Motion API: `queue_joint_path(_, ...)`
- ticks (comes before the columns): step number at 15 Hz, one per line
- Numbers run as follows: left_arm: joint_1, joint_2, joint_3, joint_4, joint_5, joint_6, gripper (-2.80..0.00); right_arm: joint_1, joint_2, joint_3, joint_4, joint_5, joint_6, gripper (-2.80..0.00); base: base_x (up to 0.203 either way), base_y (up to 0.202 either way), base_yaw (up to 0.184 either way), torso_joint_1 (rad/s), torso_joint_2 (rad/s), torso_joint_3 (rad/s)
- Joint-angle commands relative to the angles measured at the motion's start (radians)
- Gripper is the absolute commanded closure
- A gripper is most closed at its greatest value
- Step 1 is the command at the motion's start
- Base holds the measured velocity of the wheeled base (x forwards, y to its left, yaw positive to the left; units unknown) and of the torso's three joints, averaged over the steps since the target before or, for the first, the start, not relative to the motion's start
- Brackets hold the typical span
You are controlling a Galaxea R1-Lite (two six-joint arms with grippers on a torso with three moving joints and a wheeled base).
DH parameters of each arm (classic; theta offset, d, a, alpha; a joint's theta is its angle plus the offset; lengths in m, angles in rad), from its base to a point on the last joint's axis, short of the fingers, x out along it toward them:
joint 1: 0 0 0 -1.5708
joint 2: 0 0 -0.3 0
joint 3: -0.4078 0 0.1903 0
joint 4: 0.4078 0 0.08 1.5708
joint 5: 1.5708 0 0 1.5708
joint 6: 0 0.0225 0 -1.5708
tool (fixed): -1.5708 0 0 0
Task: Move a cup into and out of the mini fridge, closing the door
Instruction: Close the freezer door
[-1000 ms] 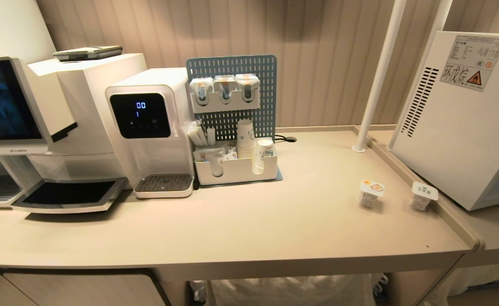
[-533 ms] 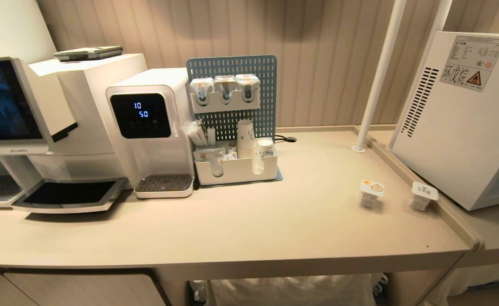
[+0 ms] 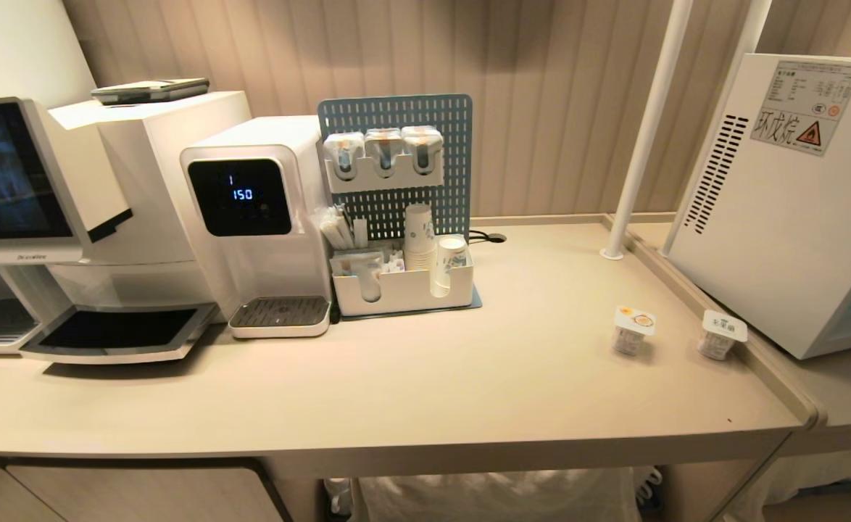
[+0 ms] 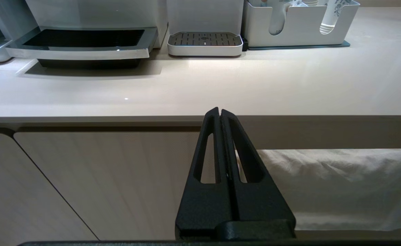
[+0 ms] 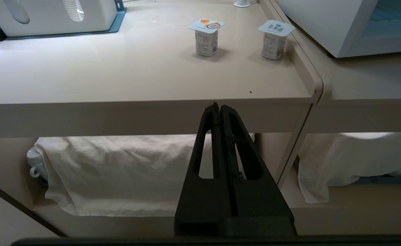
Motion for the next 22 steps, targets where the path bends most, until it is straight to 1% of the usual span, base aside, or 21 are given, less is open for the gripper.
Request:
queue_joint_path(1,0.000,0.000,0.002,0.000,0.000,-0.001,0.00,0.000,-0.003,0.000,0.001,0.000,0.002,0.00,0.000,0.000,0.000,0.000,0.00,0.000)
queue_joint_path(5,0.000,0.000,0.002,0.000,0.000,-0.001,0.00,0.000,-0.001,0.000,0.001,0.000,0.005,0.00,-0.023,0.000,0.000,0.000,0.00,0.000)
queue_joint_path(12,0.000,0.000,0.002,0.000,0.001,-0.001,0.00,0.000,-0.003,-0.001,0.001,0.000,0.012,0.00,-0.191,0.000,0.001,0.001,0.00,0.001)
queue_joint_path(14,0.000,0.000,0.002,0.000,0.000,-0.001,0.00,0.000,-0.002,0.000,0.001,0.000,0.012,0.00,-0.126,0.000,0.002,0.004,0.00,0.004)
queue_joint_path(18,0.000,0.000,0.002,0.000,0.000,-0.001,0.00,0.000,-0.001,-0.002,0.001,0.000,0.012,0.00,0.000,0.000,0.000,0.000,0.00,0.000)
queue_joint_path(22,0.000,0.000,0.002,0.000,0.000,-0.001,0.00,0.000,-0.003,-0.002,0.001,0.000,0.012,0.00,0.000,-0.155,0.001,0.003,0.00,0.001)
